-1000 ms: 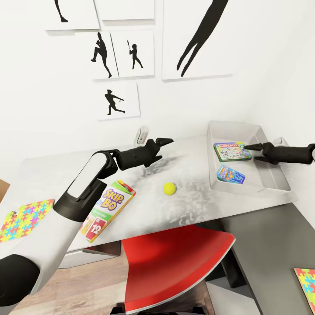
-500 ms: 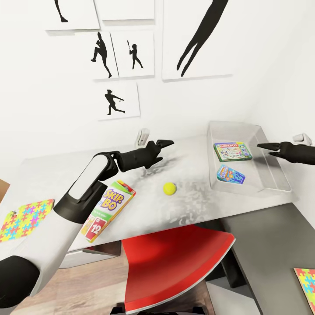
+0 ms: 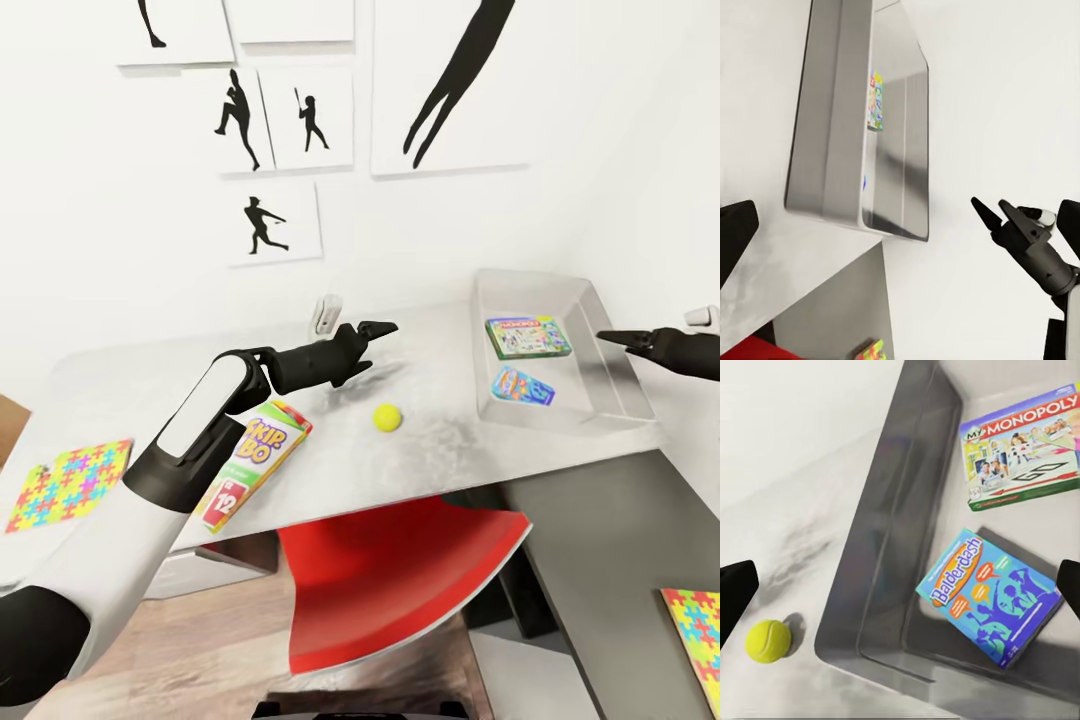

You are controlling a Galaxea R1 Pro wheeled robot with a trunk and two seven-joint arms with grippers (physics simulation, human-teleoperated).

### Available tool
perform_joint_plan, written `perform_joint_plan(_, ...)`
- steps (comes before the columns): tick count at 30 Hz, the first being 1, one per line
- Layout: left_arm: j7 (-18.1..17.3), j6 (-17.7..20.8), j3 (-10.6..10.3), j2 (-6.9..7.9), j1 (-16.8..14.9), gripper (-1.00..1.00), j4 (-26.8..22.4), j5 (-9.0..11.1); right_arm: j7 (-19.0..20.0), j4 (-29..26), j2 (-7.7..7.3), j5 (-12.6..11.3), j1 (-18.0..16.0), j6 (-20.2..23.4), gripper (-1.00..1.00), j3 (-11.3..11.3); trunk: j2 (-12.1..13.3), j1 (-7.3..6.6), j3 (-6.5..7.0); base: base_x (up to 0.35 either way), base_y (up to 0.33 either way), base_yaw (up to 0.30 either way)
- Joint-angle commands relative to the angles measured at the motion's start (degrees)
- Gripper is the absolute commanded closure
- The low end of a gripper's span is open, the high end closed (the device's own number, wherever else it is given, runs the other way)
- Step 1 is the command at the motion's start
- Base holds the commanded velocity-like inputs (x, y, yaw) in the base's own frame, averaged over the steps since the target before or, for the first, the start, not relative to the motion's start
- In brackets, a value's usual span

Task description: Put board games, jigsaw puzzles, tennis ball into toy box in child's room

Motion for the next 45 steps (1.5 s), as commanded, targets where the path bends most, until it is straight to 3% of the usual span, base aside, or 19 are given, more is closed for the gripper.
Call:
perform_joint_plan(1,0.5,-0.1,-0.1,0.02,-0.1,-1.00,-0.1,0.6,0.4,-0.4,-0.02,0.4,0.2,0.3,-1.00,-0.2,-0.1,0.02,-0.08,-0.061,0.000,0.042)
perform_joint_plan(14,0.5,-0.2,-0.1,0.01,0.1,-1.00,-0.1,0.6,0.4,-2.0,-0.06,0.4,1.3,0.3,-1.00,-0.4,-0.1,0.02,0.35,-0.028,0.000,0.145)
perform_joint_plan(37,0.5,-0.2,-0.1,-0.01,0.4,-1.00,-0.1,0.6,0.4,-4.0,-0.05,0.4,1.6,0.3,-1.00,-0.5,-0.1,0.02,1.42,-0.003,0.000,0.247)
perform_joint_plan(45,0.5,-0.3,-0.2,-0.02,0.7,-1.00,-0.1,0.6,0.3,-4.2,-0.55,0.5,3.3,0.3,-1.00,-0.8,-0.1,0.02,1.80,0.000,0.000,0.251)
